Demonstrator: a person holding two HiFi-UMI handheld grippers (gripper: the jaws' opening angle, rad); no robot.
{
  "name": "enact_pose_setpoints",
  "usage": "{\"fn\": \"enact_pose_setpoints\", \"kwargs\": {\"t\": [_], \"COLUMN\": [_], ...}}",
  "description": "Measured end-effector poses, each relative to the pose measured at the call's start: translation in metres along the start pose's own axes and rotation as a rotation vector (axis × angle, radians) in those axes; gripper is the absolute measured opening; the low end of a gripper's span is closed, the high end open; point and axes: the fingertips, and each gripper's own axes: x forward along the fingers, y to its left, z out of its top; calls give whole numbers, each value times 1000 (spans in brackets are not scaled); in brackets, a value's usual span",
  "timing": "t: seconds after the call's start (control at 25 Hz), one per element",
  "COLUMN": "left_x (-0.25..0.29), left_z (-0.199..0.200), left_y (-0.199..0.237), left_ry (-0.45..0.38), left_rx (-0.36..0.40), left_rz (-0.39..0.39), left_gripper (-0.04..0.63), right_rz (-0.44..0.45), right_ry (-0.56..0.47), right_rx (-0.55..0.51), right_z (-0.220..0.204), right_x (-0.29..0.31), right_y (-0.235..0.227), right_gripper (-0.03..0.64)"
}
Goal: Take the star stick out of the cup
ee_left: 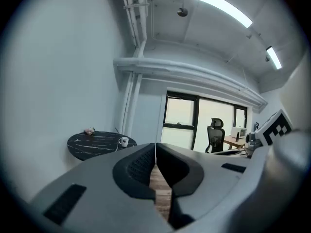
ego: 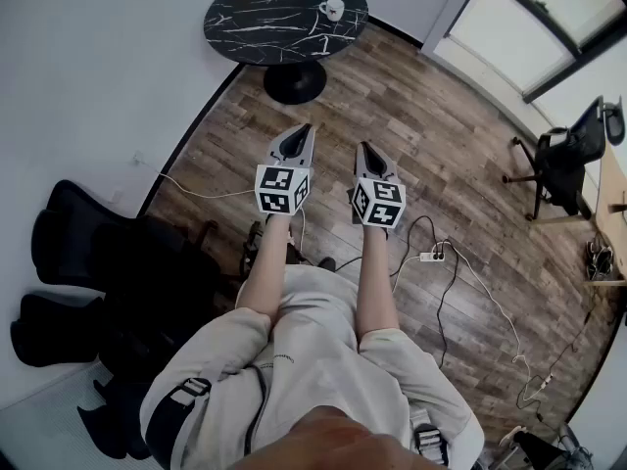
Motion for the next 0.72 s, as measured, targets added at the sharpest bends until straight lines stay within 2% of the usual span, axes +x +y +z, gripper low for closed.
{"fn": "enact_pose_setpoints", "kwargs": {"t": [0.4, 0.56, 0.72], "left_x": [22, 36, 40], "left_z": [21, 33, 27], "left_y": [59, 98, 141], "left_ry": [-4, -14, -6], "left_rx": [11, 15, -3], "left_rz": [-17, -27, -36], "left_gripper": [25, 25, 25], "right_rz": [-8, -20, -30], "right_ry": [-29, -83, -103], "right_rx": [-56, -11, 7], "right_z": [29, 48, 52], "right_x": [54, 85, 115], "right_y": [34, 46, 63], "right_gripper": [41, 41, 41]}}
